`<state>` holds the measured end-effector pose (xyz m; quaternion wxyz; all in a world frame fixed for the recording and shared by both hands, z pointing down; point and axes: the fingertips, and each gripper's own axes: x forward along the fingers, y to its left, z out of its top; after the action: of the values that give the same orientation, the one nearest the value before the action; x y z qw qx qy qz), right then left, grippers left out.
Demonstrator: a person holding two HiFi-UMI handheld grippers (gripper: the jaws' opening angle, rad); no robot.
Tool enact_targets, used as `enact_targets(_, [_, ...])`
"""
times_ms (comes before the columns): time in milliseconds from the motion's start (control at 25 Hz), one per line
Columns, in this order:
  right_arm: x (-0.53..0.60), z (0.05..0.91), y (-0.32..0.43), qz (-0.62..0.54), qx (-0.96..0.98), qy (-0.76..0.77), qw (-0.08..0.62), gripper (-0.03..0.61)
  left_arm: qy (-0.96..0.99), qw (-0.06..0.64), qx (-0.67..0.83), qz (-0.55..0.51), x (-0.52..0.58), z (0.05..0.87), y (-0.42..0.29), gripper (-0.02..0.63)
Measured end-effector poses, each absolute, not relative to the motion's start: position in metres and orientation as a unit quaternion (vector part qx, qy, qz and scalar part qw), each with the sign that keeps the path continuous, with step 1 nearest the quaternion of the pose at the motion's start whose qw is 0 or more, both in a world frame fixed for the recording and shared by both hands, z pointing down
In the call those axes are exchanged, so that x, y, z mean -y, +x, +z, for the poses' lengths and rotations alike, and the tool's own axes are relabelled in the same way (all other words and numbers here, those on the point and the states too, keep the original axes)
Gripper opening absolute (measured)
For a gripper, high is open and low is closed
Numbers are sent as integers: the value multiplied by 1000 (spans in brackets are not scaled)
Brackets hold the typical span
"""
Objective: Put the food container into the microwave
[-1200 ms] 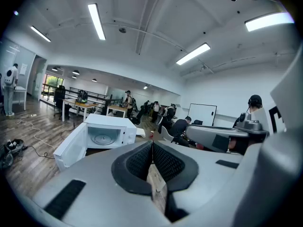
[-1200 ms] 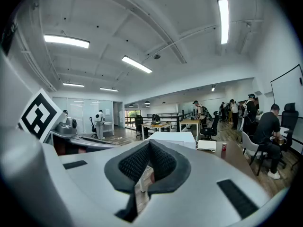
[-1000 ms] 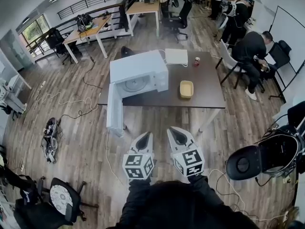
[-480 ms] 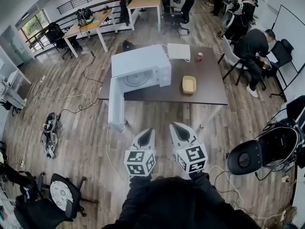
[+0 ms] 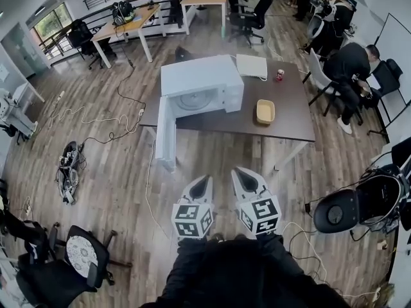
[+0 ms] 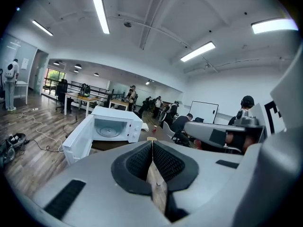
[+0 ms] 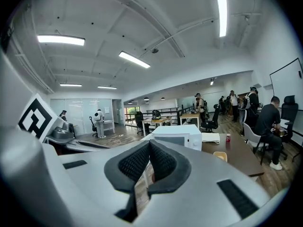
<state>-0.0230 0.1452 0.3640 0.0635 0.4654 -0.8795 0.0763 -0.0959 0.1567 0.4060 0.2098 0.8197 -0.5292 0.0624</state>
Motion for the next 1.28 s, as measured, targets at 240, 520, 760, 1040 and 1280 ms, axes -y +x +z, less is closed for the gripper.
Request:
enact_targets(240, [-153, 382, -41, 86, 874, 472, 74, 23, 819, 221, 526, 65, -165, 420, -116, 34])
enact_targets(520, [-159, 401, -52, 98, 865, 484, 86, 23, 817, 236, 521, 67, -169, 438, -131, 34])
enact_targets(760, [-151, 410, -47, 105, 858, 494, 97, 23, 820, 251, 509, 71, -160, 450, -124, 34])
enact_targets(1040, [-115, 422, -37, 114, 852, 502, 94, 25, 817, 255, 511, 78, -130, 464, -120, 34])
enact_targets(1280, [-63, 419, -28, 107, 857, 497, 81, 25, 812, 244, 525, 77, -79, 463, -114, 34])
